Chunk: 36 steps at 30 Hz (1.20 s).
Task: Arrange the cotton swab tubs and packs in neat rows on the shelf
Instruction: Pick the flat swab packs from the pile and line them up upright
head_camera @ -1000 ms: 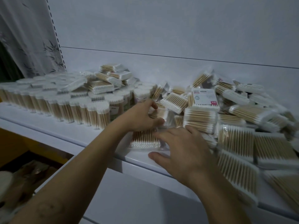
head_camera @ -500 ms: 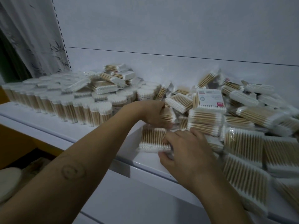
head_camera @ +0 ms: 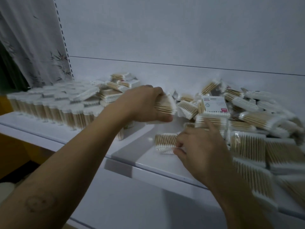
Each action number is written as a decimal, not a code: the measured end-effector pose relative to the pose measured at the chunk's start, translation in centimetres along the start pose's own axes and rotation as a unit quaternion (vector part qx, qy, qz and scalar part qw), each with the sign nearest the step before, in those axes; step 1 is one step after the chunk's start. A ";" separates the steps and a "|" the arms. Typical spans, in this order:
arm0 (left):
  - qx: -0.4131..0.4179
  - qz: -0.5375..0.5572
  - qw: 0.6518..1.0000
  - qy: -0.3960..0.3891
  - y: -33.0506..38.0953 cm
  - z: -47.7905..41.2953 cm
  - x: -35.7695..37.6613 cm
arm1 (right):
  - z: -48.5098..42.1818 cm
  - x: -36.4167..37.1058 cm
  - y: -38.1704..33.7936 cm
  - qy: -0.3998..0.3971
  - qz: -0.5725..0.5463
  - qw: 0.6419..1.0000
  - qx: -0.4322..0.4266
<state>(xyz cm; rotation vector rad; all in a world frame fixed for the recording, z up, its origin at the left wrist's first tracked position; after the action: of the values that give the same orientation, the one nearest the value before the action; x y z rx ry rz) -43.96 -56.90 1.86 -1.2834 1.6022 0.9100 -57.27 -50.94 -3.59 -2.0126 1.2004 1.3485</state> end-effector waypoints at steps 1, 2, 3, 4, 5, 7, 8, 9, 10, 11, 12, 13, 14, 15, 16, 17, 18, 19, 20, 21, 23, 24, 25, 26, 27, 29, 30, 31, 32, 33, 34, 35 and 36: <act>0.001 0.008 1.000 0.012 -0.1 0.4 -0.3 | -0.3 0.0 0.0 -0.020 0.020 1.000 0.003; 0.000 0.018 1.000 0.021 -0.3 0.7 -0.5 | -0.6 0.0 0.2 -0.022 0.026 0.999 0.010; -0.003 0.035 0.999 0.029 -0.5 1.0 -0.6 | -0.9 0.0 0.4 -0.024 0.017 0.999 0.024; -0.009 0.060 0.998 0.036 -0.7 1.2 -0.7 | -1.1 0.0 0.8 -0.019 -0.001 0.999 0.042; -0.016 0.091 0.995 0.043 -1.0 1.5 -0.7 | -1.3 -0.2 1.1 -0.007 -0.022 0.998 0.062; -0.026 0.141 0.988 0.056 -1.6 1.6 -0.9 | -1.6 -0.3 1.5 0.034 -0.050 0.995 0.083; -0.028 0.152 0.986 0.061 -1.9 1.6 -1.0 | -1.9 -0.3 1.7 0.062 -0.079 0.991 0.089; -0.028 0.160 0.985 0.067 -2.1 1.5 -1.3 | -2.2 -0.5 2.0 0.097 -0.110 0.984 0.097; -0.026 0.167 0.983 0.073 -2.5 1.4 -1.6 | -2.5 -1.0 2.3 0.130 -0.134 0.976 0.109; -0.022 0.174 0.981 0.077 -2.9 1.4 -1.9 | -2.9 -1.5 2.5 0.161 -0.145 0.969 0.120; -0.018 0.181 0.980 0.081 -3.4 1.3 -2.3 | -3.3 -2.3 2.5 0.198 -0.140 0.962 0.123; -0.015 0.187 0.978 0.087 -4.0 1.3 -2.8 | -3.8 -3.2 2.3 0.237 -0.135 0.954 0.122; -0.015 0.192 0.977 0.093 -4.9 1.3 -3.2 | -4.3 -4.2 2.0 0.272 -0.136 0.944 0.129; -0.017 0.193 0.976 0.100 -5.9 1.2 -3.7 | -4.9 -4.9 1.8 0.294 -0.145 0.934 0.143; -0.022 0.191 0.976 0.104 -7.0 1.2 -4.0 | -5.6 -5.3 1.6 0.304 -0.156 0.926 0.162; -0.027 0.188 0.976 0.107 -8.2 1.2 -4.4 | -6.3 -5.5 1.3 0.306 -0.166 0.919 0.183; -0.034 0.188 0.975 0.109 -9.5 1.2 -4.6 | -7.1 -5.5 0.9 0.304 -0.173 0.914 0.203; -0.042 0.190 0.975 0.111 -10.9 1.1 -4.9 | -7.9 -5.5 0.5 0.304 -0.185 0.909 0.218; -0.053 0.190 0.974 0.111 -12.5 1.2 -5.1 | -8.7 -5.4 0.0 0.305 -0.207 0.901 0.228; -0.065 0.188 0.974 0.110 -14.0 1.2 -5.2 | -9.6 -5.3 -0.6 0.306 -0.234 0.893 0.234; -0.091 0.184 0.973 0.107 -17.1 1.3 -5.4 | -11.5 -4.8 -1.9 0.300 -0.284 0.878 0.243; -0.102 0.184 0.972 0.106 -18.4 1.3 -5.4 | -12.5 -4.6 -2.6 0.300 -0.296 0.874 0.242; -0.111 0.187 0.970 0.106 -19.7 1.4 -5.4 | -13.5 -4.6 -3.4 0.303 -0.299 0.873 0.237; -0.119 0.192 0.968 0.107 -20.8 1.5 -5.2 | -14.6 -4.5 -4.4 0.306 -0.299 0.874 0.230; -0.126 0.195 0.967 0.108 -21.8 1.7 -5.1 | -15.8 -4.4 -5.3 0.308 -0.298 0.876 0.220; -0.136 0.203 0.963 0.117 -23.8 1.6 -4.7 | -18.5 -4.1 -7.2 0.305 -0.288 0.887 0.194; -0.141 0.208 0.960 0.122 -24.9 1.4 -4.5 | -20.0 -3.9 -8.3 0.298 -0.276 0.896 0.181; -0.146 0.215 0.958 0.119 -25.9 1.2 -4.2 | -21.5 -3.6 -9.3 0.282 -0.259 0.909 0.165; -0.149 0.222 0.958 0.108 -26.6 1.0 -3.7 | -23.0 -2.9 -10.3 0.251 -0.234 0.928 0.148; -0.148 0.223 0.960 0.087 -27.1 0.8 -3.2 | -24.3 -2.0 -11.2 0.202 -0.199 0.950 0.134; -0.143 0.220 0.963 0.065 -27.6 0.7 -2.6 | -25.2 -0.8 -12.0 0.144 -0.162 0.969 0.123; -0.138 0.213 0.966 0.045 -28.0 0.7 -2.1 | -25.7 0.3 -12.5 0.090 -0.135 0.979 0.121; -0.134 0.208 0.968 0.033 -28.4 0.7 -1.7 | -25.7 1.3 -12.7 0.052 -0.127 0.983 0.126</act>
<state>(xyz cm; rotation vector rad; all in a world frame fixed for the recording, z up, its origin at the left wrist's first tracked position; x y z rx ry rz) -15.84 -61.41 2.48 -1.1824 1.8892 1.3948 -33.02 -63.74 5.03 -1.9924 1.0541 0.9312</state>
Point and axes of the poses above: each hand's wrist, its own z-axis away from the middle knuckle, its own x-axis out of the palm, y = z × x, the point moved 7 cm from there along -z, towards the middle knuckle, and after that the axes turned 1 degree about y, right-handed, at the moved point
